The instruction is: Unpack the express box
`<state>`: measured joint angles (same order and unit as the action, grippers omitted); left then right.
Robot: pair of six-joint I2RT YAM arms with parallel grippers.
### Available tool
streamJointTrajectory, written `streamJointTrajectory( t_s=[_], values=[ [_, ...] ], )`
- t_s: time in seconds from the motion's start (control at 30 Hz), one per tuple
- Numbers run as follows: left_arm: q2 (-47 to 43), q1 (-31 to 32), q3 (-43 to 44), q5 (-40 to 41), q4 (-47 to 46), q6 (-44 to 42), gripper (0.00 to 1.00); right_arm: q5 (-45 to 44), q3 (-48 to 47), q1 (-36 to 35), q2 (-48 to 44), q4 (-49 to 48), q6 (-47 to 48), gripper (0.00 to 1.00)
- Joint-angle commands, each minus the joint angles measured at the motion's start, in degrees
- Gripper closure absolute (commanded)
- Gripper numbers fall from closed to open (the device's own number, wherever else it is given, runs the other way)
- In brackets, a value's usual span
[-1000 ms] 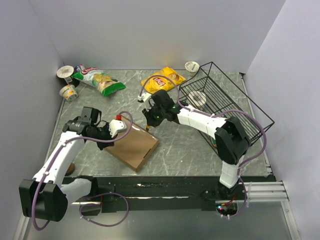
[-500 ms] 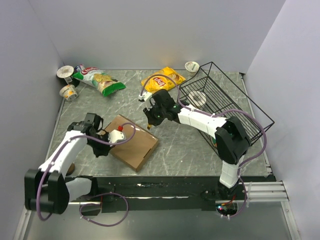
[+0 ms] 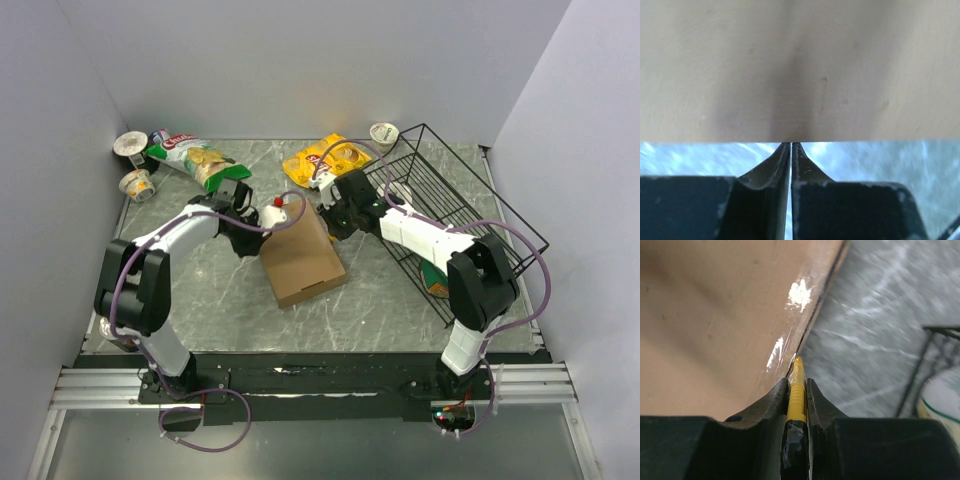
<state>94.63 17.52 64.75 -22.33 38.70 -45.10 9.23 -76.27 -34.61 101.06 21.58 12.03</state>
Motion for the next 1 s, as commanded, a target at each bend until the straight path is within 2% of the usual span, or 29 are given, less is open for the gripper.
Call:
streamJointTrajectory(
  t_s=[0.0,0.23,0.27,0.33,0.4,0.6,0.97],
  values=[
    [2.14,-0.11,6.53,-1.84,-0.65,8.00,0.87,-1.94,1.30,0.33,-5.08,-1.28,2.38,1.00],
    [-6.91,-4.33,4.77,-8.43,2.79,22.50,0.71,-3.08,1.74,1.12,-5.61,-1.98,3.35,1.00],
    [-7.61,-4.33,5.12,-10.87,2.00,23.82,0.72,-3.00,1.74,1.21,-5.43,-1.98,3.35,1.00],
    [-7.01,-4.25,5.38,-13.43,0.60,28.12,0.83,-2.91,1.56,1.21,-5.17,-1.90,3.17,1.00],
    [-5.52,-3.81,5.74,-14.76,-1.16,31.11,0.89,-2.82,1.30,1.21,-4.73,-1.81,3.00,1.00],
    [0.29,-3.63,6.18,-13.80,-2.84,31.83,0.97,-2.91,0.51,1.12,-4.46,-1.63,2.82,1.00],
    [2.40,-3.81,3.02,-11.87,-3.89,28.93,0.99,-2.91,1.74,1.21,-5.08,-2.07,2.56,1.00]
  ],
)
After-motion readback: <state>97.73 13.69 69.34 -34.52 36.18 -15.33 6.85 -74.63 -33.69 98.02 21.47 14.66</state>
